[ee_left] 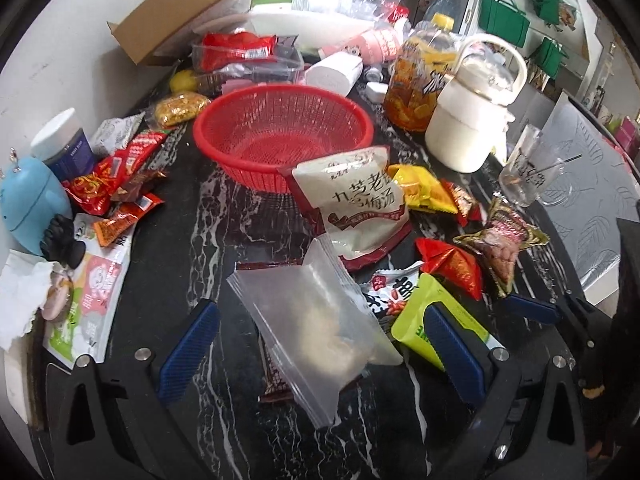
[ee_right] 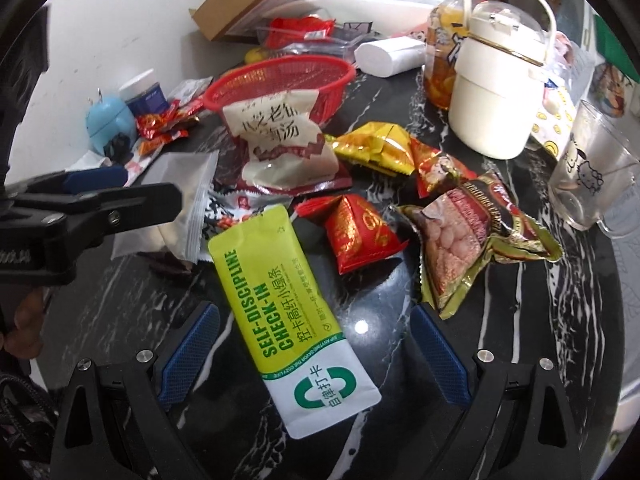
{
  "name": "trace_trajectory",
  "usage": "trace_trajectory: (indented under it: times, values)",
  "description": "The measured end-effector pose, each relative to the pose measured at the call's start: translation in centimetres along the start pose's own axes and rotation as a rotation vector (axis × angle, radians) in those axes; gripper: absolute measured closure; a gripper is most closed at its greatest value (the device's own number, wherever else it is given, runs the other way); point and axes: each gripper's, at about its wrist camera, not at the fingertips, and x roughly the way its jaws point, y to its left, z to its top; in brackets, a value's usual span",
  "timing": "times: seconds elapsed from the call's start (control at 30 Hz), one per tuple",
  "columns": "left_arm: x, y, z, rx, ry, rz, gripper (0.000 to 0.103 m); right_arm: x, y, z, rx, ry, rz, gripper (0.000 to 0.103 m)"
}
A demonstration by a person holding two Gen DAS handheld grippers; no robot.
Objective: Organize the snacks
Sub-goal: 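Grasp the clear zip bag with the left tool while the right tool grasps the yellow-green bar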
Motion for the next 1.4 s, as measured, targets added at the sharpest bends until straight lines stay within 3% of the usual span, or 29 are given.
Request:
trace_trajectory:
  times: [0.07, 0.17, 0.23, 0.3, 0.47, 1.4]
  values:
    - [0.6, 0.2, 0.0, -0.01, 0.015, -0.006, 0.0, 0.3, 0.0, 0.0, -0.006, 0.01, -0.008, 0.008]
    - [1.1, 0.3, 0.0, -0.021, 0.021, -0.02, 0.004, 0.8, 0.1, 0.0, -0.013, 0.022, -0.003, 0.021]
    - [1.3, 0.4, 0.0, -0.022, 0.023, -0.02, 0.015, 1.0, 0.2, 0.0, -0.012, 0.028, 0.012, 0.035]
    - [1.6, 0.5, 0.0, -0.024, 0.035, -0.037, 0.044, 1.2, 0.2, 0.0, -0.016, 0.035, 0.011, 0.039]
    - [1.6, 0.6, -0.3, -0.036, 0.041, -0.093, 0.061, 1.2, 0.0, 0.1, 0.0, 0.034, 0.033, 0.052]
    - [-6.6, 0.6, -0.9, 0.013, -0.168, -0.133, 0.065, -5.9, 1.2, 0.9, 0.019, -0.151, -0.016, 0.055]
